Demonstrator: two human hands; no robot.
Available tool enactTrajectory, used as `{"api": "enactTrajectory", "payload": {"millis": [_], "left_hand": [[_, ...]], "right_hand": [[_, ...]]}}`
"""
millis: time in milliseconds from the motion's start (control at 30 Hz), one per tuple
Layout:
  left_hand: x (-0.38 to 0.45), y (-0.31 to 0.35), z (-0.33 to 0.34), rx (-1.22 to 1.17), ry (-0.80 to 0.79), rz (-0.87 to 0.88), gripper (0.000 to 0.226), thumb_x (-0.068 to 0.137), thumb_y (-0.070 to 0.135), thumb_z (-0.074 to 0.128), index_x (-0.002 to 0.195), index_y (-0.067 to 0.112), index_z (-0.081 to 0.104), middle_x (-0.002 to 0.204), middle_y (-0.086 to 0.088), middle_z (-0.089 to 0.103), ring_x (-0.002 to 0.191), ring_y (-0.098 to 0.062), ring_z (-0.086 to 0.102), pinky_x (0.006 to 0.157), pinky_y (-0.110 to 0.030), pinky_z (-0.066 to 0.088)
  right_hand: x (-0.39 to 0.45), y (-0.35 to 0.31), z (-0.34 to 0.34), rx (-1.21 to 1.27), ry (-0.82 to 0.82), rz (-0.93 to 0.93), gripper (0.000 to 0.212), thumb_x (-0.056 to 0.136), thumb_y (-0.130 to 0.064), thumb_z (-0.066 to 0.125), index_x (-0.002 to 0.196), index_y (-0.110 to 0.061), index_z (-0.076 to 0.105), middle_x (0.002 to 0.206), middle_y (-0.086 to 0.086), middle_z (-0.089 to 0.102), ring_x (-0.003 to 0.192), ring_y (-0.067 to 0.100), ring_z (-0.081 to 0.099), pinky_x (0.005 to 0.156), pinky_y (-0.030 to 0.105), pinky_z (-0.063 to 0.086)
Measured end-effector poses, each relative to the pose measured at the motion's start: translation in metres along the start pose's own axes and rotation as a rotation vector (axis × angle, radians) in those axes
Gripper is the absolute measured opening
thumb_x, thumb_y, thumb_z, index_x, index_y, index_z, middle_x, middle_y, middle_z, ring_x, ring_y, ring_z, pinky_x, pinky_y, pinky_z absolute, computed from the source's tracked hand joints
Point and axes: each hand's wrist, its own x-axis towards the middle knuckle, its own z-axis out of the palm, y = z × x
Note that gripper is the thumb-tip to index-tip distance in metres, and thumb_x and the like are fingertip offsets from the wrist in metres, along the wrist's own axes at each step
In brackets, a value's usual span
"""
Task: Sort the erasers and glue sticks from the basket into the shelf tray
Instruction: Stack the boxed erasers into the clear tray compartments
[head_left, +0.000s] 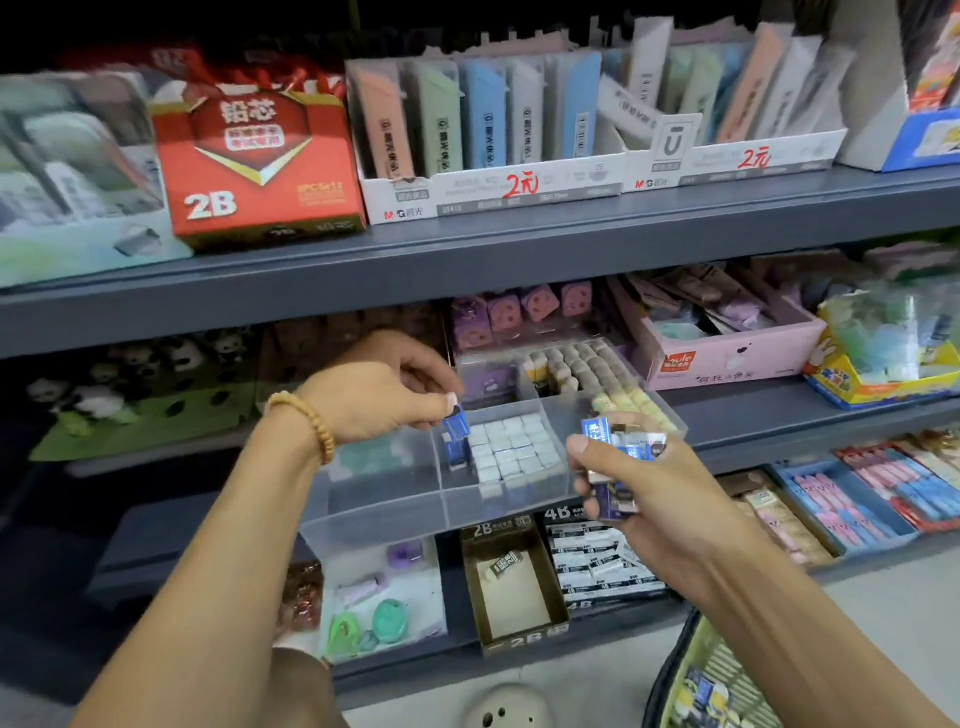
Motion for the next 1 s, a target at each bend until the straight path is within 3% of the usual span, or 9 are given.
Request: {"api": "enactTrajectory", "payload": {"millis": [100, 267, 433, 633, 867, 1000], "left_hand": [[0.004, -0.005, 0.004, 0.156, -0.035, 0.038, 0.007, 0.078, 0.005, 0.076, 0.082, 0.011, 0.076, 0.068, -0.005, 0.071, 0.053, -0.001, 0.055, 0.053, -0.014, 0.044], [0.008, -0.003, 0.009, 0.312, -0.028, 0.087, 0.010, 0.079, 0.004, 0.072, 0.087, 0.008, 0.075, 0.059, 0.016, 0.058, 0.048, 0.011, 0.052, 0.049, -0.005, 0.038], [0.008, -0.005, 0.002, 0.292, -0.007, 0.104, 0.009, 0.078, 0.008, 0.075, 0.085, 0.014, 0.076, 0.056, 0.016, 0.059, 0.046, 0.008, 0.053, 0.046, -0.006, 0.037], [0.014, -0.013, 0.017, 0.424, -0.081, 0.139, 0.006, 0.079, 0.009, 0.074, 0.083, 0.012, 0.076, 0.070, 0.009, 0.066, 0.058, 0.003, 0.056, 0.053, -0.006, 0.040], [0.017, -0.024, 0.024, 0.673, -0.096, 0.227, 0.008, 0.077, 0.018, 0.069, 0.075, 0.011, 0.071, 0.077, -0.002, 0.066, 0.067, -0.011, 0.055, 0.074, -0.036, 0.054], [0.018, -0.023, 0.028, 0.671, -0.079, 0.211, 0.005, 0.079, 0.024, 0.073, 0.081, 0.019, 0.074, 0.079, 0.013, 0.063, 0.077, -0.008, 0.061, 0.077, -0.032, 0.054]], "right_hand": [[-0.002, 0.006, 0.003, -0.028, 0.008, 0.016, 0.050, 0.059, -0.015, 0.080, 0.103, -0.009, 0.057, 0.076, 0.010, 0.063, 0.059, 0.018, 0.057, 0.046, 0.025, 0.047], [-0.004, 0.009, 0.005, -0.028, 0.026, 0.025, 0.052, 0.059, -0.014, 0.081, 0.105, -0.006, 0.059, 0.078, 0.012, 0.063, 0.060, 0.019, 0.058, 0.047, 0.025, 0.048], [-0.004, 0.008, 0.005, -0.016, 0.024, 0.022, 0.048, 0.061, -0.013, 0.081, 0.102, -0.009, 0.058, 0.078, 0.011, 0.064, 0.061, 0.019, 0.058, 0.048, 0.026, 0.049], [-0.004, 0.012, 0.006, -0.023, 0.029, 0.037, 0.032, 0.078, -0.002, 0.077, 0.103, -0.009, 0.058, 0.075, 0.009, 0.066, 0.059, 0.018, 0.059, 0.048, 0.025, 0.050], [-0.003, 0.013, 0.008, -0.027, 0.037, 0.029, 0.036, 0.076, -0.006, 0.080, 0.107, -0.008, 0.061, 0.080, 0.010, 0.070, 0.062, 0.018, 0.062, 0.052, 0.026, 0.052], [-0.002, 0.016, 0.011, -0.028, 0.043, 0.025, 0.035, 0.077, -0.006, 0.080, 0.106, -0.010, 0.062, 0.076, 0.007, 0.071, 0.060, 0.017, 0.062, 0.053, 0.027, 0.052]]}}
